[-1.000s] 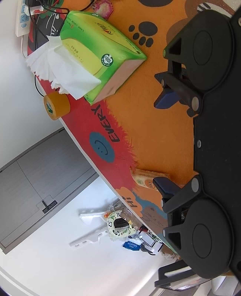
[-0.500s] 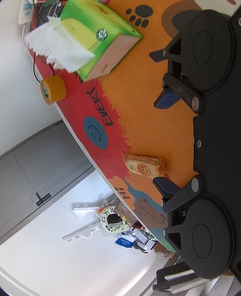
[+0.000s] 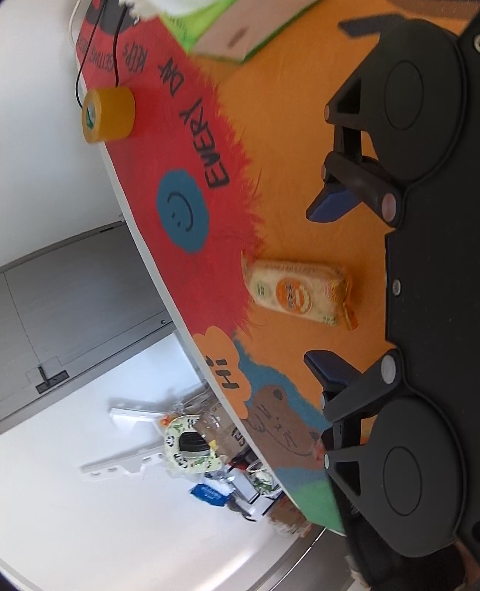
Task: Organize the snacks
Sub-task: 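Grasp the small red-orange pack with left tool while right tool grasps the cream pastry pack, then carry both snacks over the cardboard box and open both tools inside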
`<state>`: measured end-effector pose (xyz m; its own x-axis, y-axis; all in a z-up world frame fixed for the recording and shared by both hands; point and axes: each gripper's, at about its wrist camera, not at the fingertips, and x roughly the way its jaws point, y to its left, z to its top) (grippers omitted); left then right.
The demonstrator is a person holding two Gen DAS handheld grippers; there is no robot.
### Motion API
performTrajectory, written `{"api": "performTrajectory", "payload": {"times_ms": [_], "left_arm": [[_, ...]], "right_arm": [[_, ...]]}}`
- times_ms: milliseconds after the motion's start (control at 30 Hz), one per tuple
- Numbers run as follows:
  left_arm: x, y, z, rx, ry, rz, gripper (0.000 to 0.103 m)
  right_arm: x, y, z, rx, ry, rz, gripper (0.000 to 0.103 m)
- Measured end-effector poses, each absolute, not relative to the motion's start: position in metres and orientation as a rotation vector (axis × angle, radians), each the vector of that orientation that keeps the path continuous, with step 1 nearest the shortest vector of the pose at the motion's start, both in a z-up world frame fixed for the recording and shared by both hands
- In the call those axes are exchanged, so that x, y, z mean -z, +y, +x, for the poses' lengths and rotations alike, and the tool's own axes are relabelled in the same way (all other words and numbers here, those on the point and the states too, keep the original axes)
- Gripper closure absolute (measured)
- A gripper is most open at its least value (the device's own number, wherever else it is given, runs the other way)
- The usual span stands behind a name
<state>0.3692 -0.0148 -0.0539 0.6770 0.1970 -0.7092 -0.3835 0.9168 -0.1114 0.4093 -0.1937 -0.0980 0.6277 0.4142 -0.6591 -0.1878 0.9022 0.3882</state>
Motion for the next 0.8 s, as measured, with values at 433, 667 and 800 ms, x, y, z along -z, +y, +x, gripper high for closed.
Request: {"api": "performTrajectory", "payload": {"times_ms": [433,667,800], "left_arm": [[0.062,-0.017,0.371,-0.313,0.772,-0.292,0.085],[0.064,-0.032,0.358,-0.28,0.777,-0.29,0.085],[0.063,-0.041,0.344,-0.259,0.771,-0.287,0.085]], "right_arm": [[0.115,-0.164,0.419,-0.334,0.846,0.205,0.065],[0.114,-0.182,0.404,-0.337,0.852,0.208,0.068],[0.112,-0.197,0.392,-0.331,0.867,0.232,0.068]]}}
